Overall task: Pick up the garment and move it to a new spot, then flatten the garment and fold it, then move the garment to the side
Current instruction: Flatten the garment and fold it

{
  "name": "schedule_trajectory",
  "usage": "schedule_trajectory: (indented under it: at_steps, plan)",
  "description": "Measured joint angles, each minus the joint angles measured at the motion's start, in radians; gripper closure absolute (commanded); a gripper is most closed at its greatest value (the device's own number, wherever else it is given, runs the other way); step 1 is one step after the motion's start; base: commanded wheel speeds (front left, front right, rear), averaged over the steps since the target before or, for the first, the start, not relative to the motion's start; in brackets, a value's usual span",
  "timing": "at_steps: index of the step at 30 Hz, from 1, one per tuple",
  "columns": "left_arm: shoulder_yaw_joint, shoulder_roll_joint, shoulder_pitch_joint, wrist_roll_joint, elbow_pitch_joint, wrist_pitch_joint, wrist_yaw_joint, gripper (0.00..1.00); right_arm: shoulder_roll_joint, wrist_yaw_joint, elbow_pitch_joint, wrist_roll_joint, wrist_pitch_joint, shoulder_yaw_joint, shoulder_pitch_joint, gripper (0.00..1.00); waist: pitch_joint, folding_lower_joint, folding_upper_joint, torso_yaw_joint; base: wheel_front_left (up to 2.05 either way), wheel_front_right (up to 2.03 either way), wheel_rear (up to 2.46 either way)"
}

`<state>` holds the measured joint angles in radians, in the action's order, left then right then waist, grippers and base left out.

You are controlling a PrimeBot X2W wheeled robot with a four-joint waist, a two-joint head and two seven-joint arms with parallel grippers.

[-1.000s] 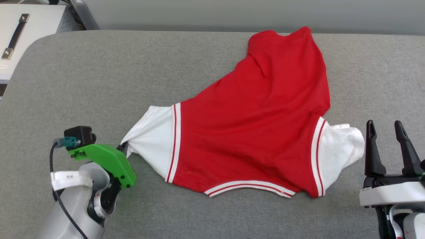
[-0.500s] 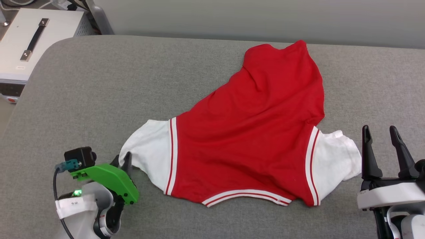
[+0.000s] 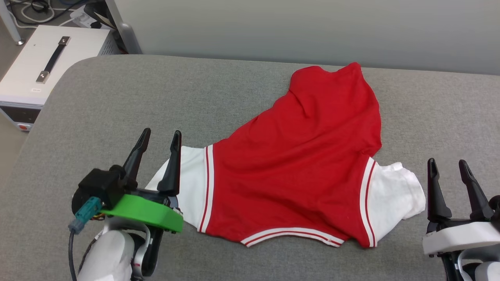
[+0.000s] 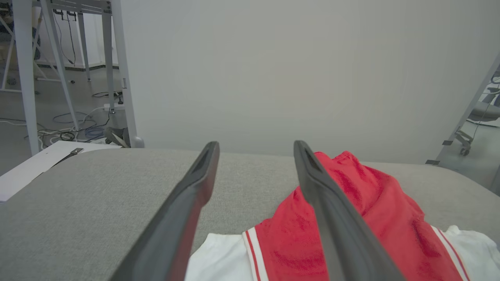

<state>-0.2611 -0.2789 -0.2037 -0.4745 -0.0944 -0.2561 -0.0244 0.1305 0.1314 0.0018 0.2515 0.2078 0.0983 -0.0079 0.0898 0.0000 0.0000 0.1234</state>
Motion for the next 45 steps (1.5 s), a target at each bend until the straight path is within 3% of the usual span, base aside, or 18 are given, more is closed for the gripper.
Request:
schedule_trajectory:
  at_steps: [5, 13, 17, 23, 30, 31, 32, 34, 40, 45]
  plan:
    - [0.044, 0.08, 0.088, 0.09, 0.075, 0.0, -0.053, 0.0, 0.024, 0.0, -0.008, 0.018, -0.122, -0.007, 0.009, 0.0, 0.008, 0.0, 0.0, 0.015, 0.0, 0.0, 0.0]
    - [0.07, 0.131, 0.094, 0.152, 0.072, 0.0, -0.093, 0.0, 0.179, 0.0, 0.013, 0.068, -0.634, -0.076, -0.09, 0.0, 0.046, 0.0, 0.0, 0.045, 0.0, 0.0, 0.0]
    - [0.072, 0.146, 0.089, 0.168, 0.071, 0.0, -0.098, 0.0, 0.229, 0.0, 0.065, 0.085, -0.836, -0.063, -0.175, 0.0, 0.072, 0.0, 0.0, 0.066, 0.0, 0.0, 0.0]
    - [0.068, 0.159, 0.063, 0.178, 0.069, 0.0, -0.099, 0.0, 0.263, 0.0, 0.15, 0.101, -0.966, -0.05, -0.251, 0.0, 0.115, 0.0, 0.0, 0.106, 0.0, 0.0, 0.0]
    - [0.064, 0.162, 0.048, 0.177, 0.069, 0.0, -0.099, 0.0, 0.272, 0.0, 0.208, 0.159, -0.968, -0.085, -0.27, 0.0, 0.159, 0.0, 0.0, 0.148, 0.0, 0.0, 0.0]
    - [0.064, 0.162, 0.048, 0.177, 0.068, 0.0, -0.099, 0.0, 0.278, -0.001, 0.213, 0.165, -0.961, -0.092, -0.272, 0.05, 0.163, 0.0, 0.0, 0.153, 0.0, 0.0, 0.0]
    - [0.065, 0.162, 0.048, 0.177, 0.067, 0.0, -0.099, 0.0, 0.282, -0.001, 0.217, 0.168, -0.953, -0.097, -0.272, 0.48, 0.166, 0.0, 0.0, 0.155, 0.0, 0.0, 0.0]
    - [0.065, 0.162, 0.048, 0.177, 0.061, 0.0, -0.1, 0.0, 0.289, -0.001, 0.226, 0.167, -0.928, -0.111, -0.273, 1.0, 0.168, 0.0, 0.0, 0.158, 0.0, 0.0, 0.0]
    - [0.064, 0.161, 0.048, 0.175, 0.046, 0.0, -0.101, 0.0, 0.314, 0.0, 0.228, 0.154, -0.864, -0.121, -0.265, 1.0, 0.144, 0.0, 0.0, 0.143, 0.0, 0.0, 0.0]
    - [0.061, 0.16, 0.049, 0.174, 0.046, 0.0, -0.101, 0.0, 0.389, 0.0, 0.209, 0.124, -0.866, -0.053, -0.236, 1.0, 0.129, 0.0, 0.0, 0.12, 0.0, 0.0, 0.0]
